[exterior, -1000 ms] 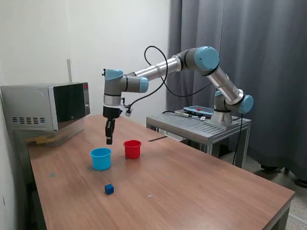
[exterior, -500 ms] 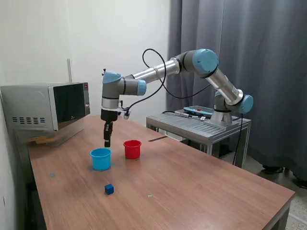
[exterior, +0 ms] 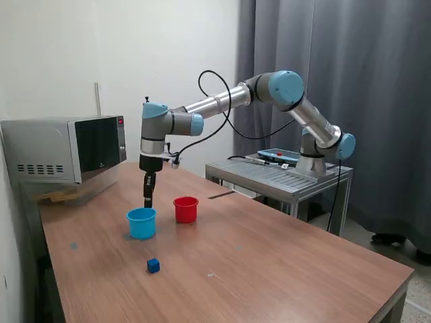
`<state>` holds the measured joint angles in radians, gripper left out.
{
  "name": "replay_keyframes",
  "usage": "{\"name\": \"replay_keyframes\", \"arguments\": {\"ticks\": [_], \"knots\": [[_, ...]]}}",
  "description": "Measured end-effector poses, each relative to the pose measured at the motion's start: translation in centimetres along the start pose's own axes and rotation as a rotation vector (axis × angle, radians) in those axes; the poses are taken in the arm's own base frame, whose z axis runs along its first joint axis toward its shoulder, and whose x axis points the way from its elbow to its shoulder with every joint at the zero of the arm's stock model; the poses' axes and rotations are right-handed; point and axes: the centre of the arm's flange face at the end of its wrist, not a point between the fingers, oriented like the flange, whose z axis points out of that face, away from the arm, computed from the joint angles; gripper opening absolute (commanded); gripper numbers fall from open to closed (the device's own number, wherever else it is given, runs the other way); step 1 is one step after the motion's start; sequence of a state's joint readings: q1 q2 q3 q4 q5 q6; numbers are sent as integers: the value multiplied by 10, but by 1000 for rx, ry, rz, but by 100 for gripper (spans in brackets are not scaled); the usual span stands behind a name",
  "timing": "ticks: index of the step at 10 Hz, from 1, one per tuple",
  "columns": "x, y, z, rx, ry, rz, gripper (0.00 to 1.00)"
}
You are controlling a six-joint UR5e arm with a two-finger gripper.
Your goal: Place red objects in the red bin, and blue objects in the blue bin.
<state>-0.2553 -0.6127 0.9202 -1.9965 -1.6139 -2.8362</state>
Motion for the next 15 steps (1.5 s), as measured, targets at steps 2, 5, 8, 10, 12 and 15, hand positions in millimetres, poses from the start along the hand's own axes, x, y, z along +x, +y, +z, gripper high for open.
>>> {"name": "replay_keyframes", "arguments": {"ticks": [2,5,8,10,12,15], "knots": [[1,2,-1,-5,10,-16,0],[5,4,0,-3,39,-70,0],[7,4,3,-2,45,-100,0],[8,4,4,-2,45,-105,0],[8,3,4,-2,45,-106,0],[8,4,5,-5,46,-106,100]]}}
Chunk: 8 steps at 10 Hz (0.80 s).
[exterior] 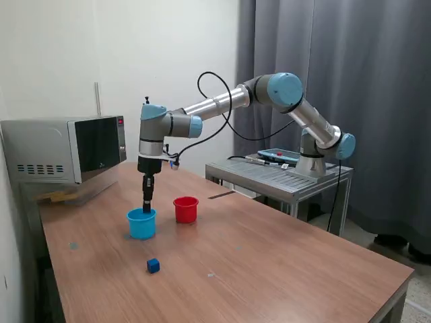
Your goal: Place red objects in the red bin, and blue objects in the blue bin.
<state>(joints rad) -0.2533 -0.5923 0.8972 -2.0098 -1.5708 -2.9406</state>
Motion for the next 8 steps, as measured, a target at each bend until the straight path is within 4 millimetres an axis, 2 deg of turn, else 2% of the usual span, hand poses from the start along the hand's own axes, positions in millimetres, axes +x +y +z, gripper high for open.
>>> {"name": "replay_keyframes", "arguments": {"ticks": [3,5,6,8], "knots": [[0,0,1,-3,1,-1,100],[11,-4,-1,-6,5,-34,100],[29,-10,-2,-5,19,-95,100],[81,-31,-9,-5,69,-250,100]]}}
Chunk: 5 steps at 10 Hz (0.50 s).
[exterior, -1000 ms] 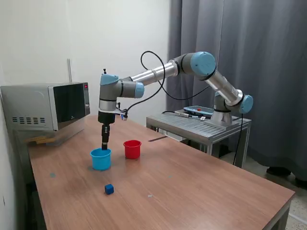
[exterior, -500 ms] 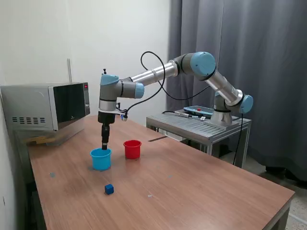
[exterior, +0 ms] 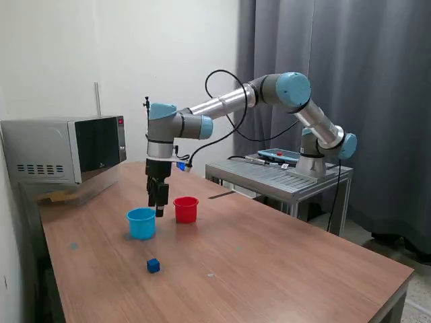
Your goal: Place red objects in the red bin, and blue objects in the blue bin.
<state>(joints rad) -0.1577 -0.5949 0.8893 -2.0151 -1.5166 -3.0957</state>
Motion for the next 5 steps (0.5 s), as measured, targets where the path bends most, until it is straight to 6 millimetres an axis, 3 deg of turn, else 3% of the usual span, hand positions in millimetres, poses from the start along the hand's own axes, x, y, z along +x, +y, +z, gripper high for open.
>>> {"name": "replay_keyframes", "arguments": {"ticks": [1,5], "knots": [[24,-3,-2,-3,19,-62,100],[76,1,2,1,47,-222,100]]}}
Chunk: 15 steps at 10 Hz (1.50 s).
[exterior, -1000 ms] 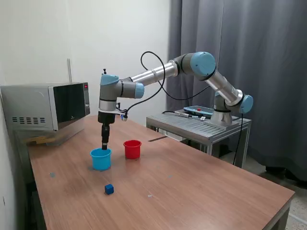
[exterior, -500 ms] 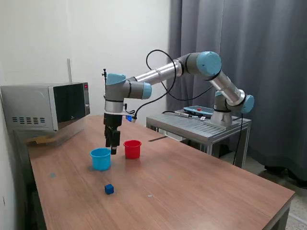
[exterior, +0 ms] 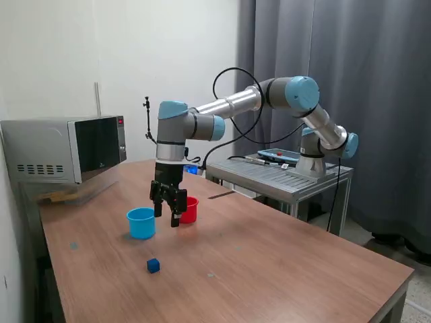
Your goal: Place red objects in the red bin, and blue objects in the blue bin.
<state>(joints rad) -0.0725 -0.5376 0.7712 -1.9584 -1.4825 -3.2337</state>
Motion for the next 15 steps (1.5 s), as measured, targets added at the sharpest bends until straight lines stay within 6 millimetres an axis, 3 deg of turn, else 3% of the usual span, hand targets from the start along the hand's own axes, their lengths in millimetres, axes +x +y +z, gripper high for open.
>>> {"name": "replay_keyframes", "arguments": {"ticks": [4,10,15], "knots": [[13,10,35,24,7,-39,100],[16,21,48,-2,13,-44,100],[16,24,75,1,32,-39,100]]}}
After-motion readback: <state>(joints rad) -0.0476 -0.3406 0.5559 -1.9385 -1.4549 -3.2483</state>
